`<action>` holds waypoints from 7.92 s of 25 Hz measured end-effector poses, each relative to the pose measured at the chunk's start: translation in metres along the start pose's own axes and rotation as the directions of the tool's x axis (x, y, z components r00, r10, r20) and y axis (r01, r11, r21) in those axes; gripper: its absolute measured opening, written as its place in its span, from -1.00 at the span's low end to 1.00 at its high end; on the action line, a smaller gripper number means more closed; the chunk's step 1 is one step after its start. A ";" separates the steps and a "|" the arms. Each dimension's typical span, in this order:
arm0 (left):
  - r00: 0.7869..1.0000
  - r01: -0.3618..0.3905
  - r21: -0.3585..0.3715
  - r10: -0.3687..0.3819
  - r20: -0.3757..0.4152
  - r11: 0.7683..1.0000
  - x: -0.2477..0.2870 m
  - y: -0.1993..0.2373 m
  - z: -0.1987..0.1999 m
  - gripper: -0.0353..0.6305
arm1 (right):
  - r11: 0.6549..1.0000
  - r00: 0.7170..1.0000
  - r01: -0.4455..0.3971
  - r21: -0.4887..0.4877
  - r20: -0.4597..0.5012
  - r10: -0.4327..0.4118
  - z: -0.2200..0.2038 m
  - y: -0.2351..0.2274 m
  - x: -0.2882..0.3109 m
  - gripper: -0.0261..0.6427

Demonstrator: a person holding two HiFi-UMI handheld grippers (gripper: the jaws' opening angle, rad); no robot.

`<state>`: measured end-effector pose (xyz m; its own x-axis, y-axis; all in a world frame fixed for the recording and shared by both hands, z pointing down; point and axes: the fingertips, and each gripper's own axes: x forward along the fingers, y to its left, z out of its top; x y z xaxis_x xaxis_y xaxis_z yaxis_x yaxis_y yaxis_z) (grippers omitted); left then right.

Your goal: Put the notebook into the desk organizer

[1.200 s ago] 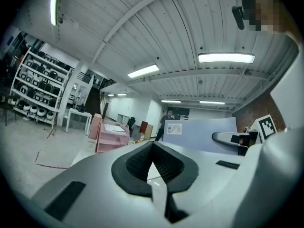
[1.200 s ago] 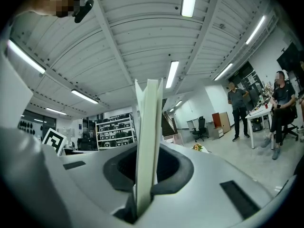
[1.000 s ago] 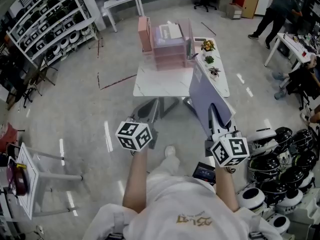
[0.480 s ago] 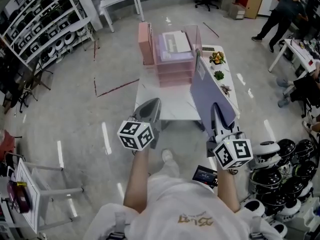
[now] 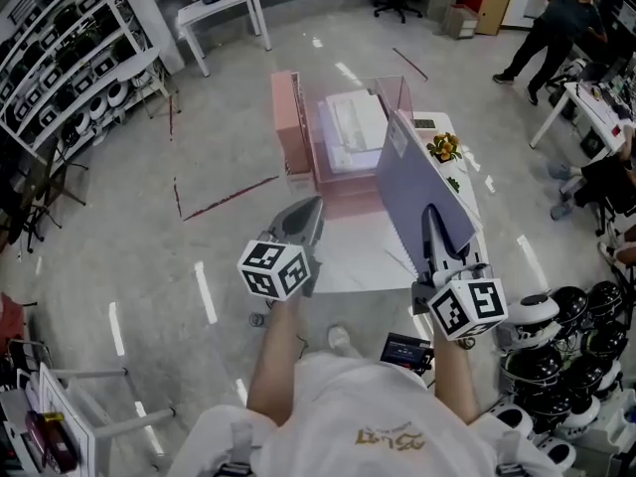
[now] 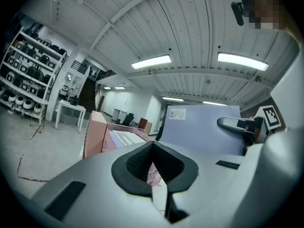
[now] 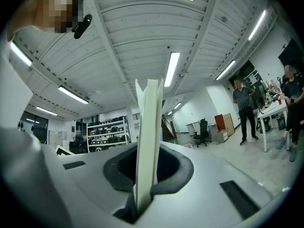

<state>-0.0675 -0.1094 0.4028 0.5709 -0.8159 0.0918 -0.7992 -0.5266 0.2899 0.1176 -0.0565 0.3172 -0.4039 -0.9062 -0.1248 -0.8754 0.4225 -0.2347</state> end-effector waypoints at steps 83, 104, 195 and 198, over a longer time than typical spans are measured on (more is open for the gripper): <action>0.996 -0.036 -0.073 0.030 -0.090 0.997 0.154 0.142 0.005 -0.86 | 0.997 0.999 0.047 -0.067 0.013 -0.046 -0.040 -0.100 0.252 -0.80; 0.995 -0.037 -0.038 0.033 -0.098 0.999 0.154 0.146 0.004 -0.86 | 0.951 1.000 -0.012 -0.310 -0.022 0.006 -0.066 -0.065 0.261 -0.80; 0.997 0.010 -0.115 -0.019 -0.076 0.993 0.125 0.134 0.009 -0.85 | 0.732 0.449 -0.681 0.027 -0.774 0.447 -0.207 0.028 0.232 0.43; 0.996 -0.007 -0.114 -0.003 -0.089 0.993 0.121 0.134 0.004 -0.86 | 0.753 0.500 -0.657 0.023 -0.734 0.459 -0.197 0.032 0.229 0.43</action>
<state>-0.1064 -0.2800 0.4491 0.5881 -0.7895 0.1754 -0.7764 -0.4903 0.3960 -0.0551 -0.2530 0.4708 -0.7988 -0.2702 0.5375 -0.3878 0.9143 -0.1169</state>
